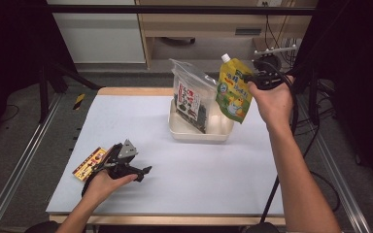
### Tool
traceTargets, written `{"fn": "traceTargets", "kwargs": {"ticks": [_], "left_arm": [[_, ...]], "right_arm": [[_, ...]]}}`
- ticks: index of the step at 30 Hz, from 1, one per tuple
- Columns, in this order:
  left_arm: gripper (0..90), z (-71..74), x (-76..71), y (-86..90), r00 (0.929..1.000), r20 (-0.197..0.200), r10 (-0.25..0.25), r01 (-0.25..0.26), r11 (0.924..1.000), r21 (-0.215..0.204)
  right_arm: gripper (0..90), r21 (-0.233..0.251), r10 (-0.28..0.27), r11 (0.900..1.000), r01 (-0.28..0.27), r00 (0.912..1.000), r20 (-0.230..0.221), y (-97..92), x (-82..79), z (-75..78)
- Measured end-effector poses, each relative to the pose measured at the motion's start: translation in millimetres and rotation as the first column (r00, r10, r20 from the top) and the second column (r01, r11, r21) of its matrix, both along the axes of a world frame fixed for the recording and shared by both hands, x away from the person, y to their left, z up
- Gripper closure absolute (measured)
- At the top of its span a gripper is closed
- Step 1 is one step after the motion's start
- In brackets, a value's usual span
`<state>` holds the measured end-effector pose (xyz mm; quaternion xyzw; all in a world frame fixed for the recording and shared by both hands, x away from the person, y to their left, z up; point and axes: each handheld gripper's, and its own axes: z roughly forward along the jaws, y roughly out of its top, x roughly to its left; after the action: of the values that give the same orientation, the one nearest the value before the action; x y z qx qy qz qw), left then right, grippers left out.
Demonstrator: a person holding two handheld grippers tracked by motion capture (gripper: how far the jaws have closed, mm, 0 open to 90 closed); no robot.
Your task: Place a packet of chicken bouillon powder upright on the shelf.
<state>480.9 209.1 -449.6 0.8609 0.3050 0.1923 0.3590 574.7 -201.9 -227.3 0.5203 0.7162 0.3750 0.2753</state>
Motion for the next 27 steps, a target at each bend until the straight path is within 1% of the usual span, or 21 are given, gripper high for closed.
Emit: {"fn": "traceTargets", "kwargs": {"ticks": [2, 12, 19, 20, 22, 27], "left_arm": [[8.0, 0.0, 0.0, 0.2, 1.0000, 0.000, 0.000, 0.000, 1.0000, 0.001], [8.0, -0.5, -0.2, 0.1, 1.0000, -0.004, 0.002, -0.002, 1.0000, -0.001], [8.1, -0.5, 0.1, 0.0, 1.0000, -0.005, -0.005, 0.005, 1.0000, 0.002], [8.0, -0.6, 0.1, 0.0, 1.0000, -0.006, -0.005, 0.005, 1.0000, 0.003], [8.0, -0.7, 0.0, -0.2, 1.0000, -0.006, -0.006, 0.006, 1.0000, 0.001], [8.0, -0.7, -0.8, -1.4, 0.9999, -0.006, -0.008, 0.008, 1.0000, -0.002]], "right_arm": [[90.0, -0.001, -0.003, 1.0000, 0.003, 1.0000, -0.001, 1.8, 2.2, -1.2], [90.0, 0.023, -0.026, 0.9994, 0.026, 0.9997, -0.002, 9.1, 12.9, -9.4], [90.0, 0.031, -0.048, 0.9984, 0.048, 0.9988, -0.006, 13.8, 17.3, -15.3], [90.0, 0.032, -0.053, 0.9981, 0.053, 0.9985, -0.013, 14.9, 17.7, -16.1], [90.0, 0.033, -0.054, 0.9980, 0.054, 0.9985, -0.011, 16.5, 19.8, -18.3], [90.0, 0.032, -0.068, 0.9971, 0.069, 0.9972, -0.031, 25.9, 23.1, -23.6]]}}
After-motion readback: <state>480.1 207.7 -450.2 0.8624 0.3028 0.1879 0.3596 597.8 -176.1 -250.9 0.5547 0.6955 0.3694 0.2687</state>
